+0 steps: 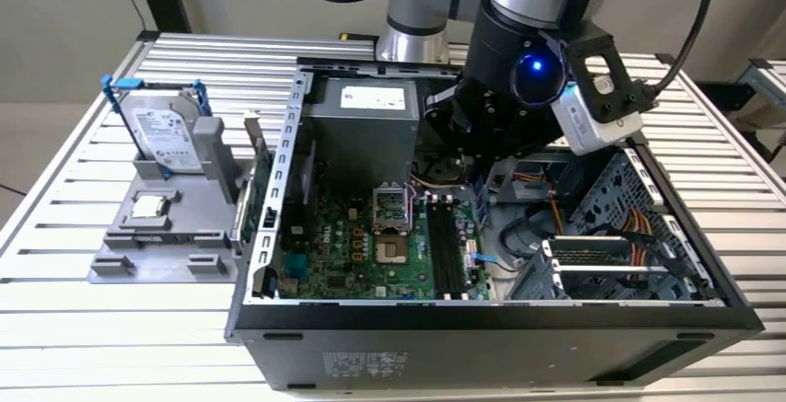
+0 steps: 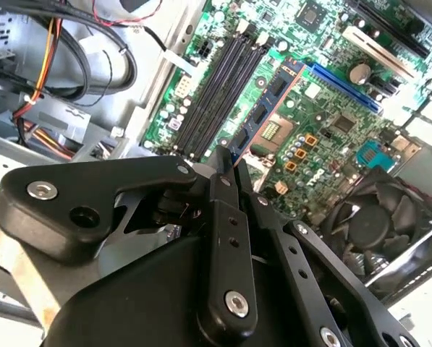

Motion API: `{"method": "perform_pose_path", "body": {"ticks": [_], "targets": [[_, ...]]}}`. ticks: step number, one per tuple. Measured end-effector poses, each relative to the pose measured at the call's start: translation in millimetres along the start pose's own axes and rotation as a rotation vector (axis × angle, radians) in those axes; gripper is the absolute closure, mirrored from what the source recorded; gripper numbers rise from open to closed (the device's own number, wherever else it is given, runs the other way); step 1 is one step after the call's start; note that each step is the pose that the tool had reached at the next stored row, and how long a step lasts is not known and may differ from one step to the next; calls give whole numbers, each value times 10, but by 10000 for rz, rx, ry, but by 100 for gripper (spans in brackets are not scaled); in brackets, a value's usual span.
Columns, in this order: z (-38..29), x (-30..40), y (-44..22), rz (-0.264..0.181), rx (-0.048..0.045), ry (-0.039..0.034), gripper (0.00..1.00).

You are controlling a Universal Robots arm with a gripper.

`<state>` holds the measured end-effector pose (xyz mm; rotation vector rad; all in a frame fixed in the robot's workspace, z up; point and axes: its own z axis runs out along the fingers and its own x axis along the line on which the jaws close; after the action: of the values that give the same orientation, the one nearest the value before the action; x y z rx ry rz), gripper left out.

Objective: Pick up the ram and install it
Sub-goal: 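Insert the ram into the slot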

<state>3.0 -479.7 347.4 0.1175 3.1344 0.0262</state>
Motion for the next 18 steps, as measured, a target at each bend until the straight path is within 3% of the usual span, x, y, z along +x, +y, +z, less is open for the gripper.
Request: {"method": "perform_pose_path", "body": {"ticks": [18], "targets": [[78,-31,1,139,5,-11,100]]}}
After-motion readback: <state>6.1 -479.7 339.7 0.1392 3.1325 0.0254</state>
